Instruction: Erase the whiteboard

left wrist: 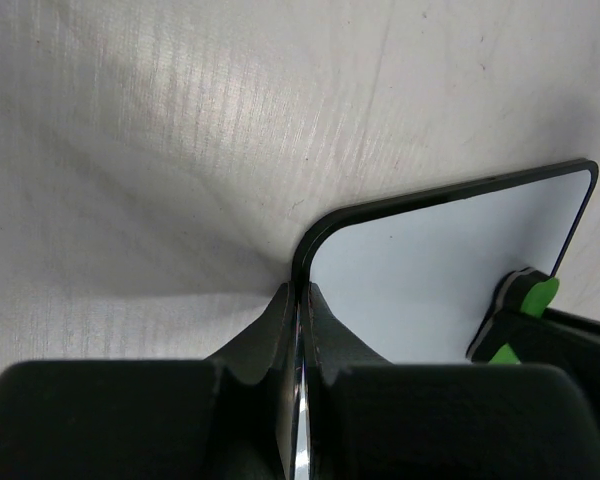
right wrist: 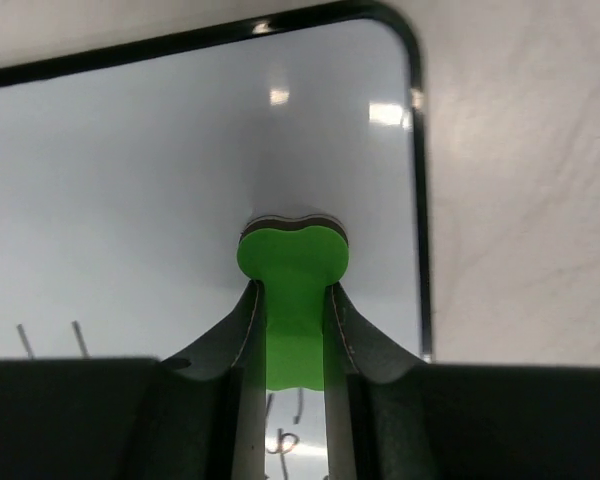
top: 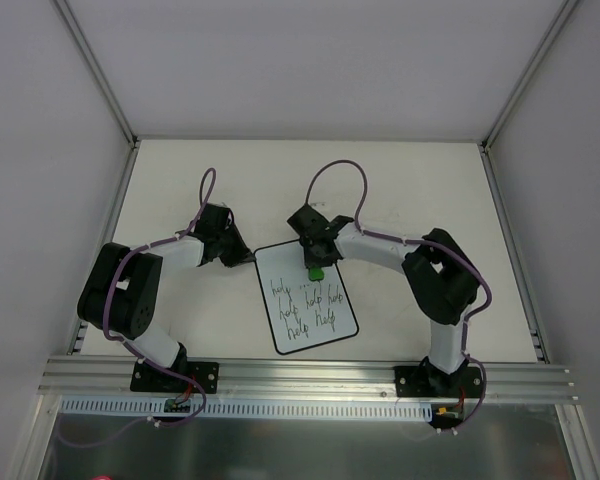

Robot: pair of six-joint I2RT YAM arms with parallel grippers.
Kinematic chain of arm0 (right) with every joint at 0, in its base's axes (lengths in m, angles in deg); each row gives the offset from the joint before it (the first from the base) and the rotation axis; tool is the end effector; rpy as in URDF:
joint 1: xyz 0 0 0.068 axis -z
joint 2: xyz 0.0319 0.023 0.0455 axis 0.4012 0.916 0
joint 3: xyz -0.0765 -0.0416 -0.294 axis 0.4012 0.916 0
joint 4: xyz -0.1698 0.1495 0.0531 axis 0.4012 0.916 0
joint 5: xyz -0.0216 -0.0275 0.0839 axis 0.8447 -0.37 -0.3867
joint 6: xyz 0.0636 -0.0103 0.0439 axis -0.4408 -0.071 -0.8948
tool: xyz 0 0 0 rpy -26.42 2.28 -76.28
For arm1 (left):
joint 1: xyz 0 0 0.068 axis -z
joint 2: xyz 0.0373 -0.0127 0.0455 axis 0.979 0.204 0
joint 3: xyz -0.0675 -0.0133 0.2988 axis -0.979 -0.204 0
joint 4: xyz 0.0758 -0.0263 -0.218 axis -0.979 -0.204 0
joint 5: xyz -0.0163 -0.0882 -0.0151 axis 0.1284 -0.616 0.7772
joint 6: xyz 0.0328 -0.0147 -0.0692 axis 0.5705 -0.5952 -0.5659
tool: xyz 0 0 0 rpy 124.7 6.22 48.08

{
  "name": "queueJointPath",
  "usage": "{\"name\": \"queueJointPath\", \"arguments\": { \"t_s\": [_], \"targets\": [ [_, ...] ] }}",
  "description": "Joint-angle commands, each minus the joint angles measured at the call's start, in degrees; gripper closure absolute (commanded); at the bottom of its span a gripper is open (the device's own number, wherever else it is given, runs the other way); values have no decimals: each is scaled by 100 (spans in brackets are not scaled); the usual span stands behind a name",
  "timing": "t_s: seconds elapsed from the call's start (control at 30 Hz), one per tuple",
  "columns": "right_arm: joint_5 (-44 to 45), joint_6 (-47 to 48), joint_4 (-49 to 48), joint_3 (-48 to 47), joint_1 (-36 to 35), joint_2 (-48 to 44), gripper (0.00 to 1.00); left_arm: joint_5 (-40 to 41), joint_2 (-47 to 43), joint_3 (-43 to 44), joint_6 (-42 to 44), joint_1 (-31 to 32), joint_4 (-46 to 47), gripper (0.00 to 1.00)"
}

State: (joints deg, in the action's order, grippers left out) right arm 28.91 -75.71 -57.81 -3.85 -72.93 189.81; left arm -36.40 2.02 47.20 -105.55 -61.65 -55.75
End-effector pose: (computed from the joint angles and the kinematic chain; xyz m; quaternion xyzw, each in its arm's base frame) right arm 0.2731 0.2910 0.1980 -0.2045 0.9383 0.0401 0.2760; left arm 0.2879 -0.0983 0.1815 -0.1795 0.9176 -0.2445 0.2570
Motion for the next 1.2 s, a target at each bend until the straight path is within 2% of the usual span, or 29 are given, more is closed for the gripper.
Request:
{"name": "queueJointPath", "arguments": {
  "t_s": [0.0, 0.17, 0.43, 0.6, 0.8, 1.17],
  "targets": [
    [582, 49, 641, 333, 260, -24, 100, 433, 287, -313, 207, 65, -843, 100],
    [503, 50, 685, 123, 103, 81, 100, 433, 296, -304, 190, 65, -843, 100],
    [196, -91, 676, -458, -679, 529, 100, 433, 314, -295, 172, 65, -843, 100],
    [195, -118, 685, -616, -820, 565, 100, 433, 322, -295, 163, 65, -843, 100],
    [432, -135, 676, -275, -654, 416, 100, 433, 296, -313, 181, 65, -843, 100],
    [609, -91, 553, 701, 215, -191, 100, 442, 296, -313, 189, 65, -842, 100]
  ]
}}
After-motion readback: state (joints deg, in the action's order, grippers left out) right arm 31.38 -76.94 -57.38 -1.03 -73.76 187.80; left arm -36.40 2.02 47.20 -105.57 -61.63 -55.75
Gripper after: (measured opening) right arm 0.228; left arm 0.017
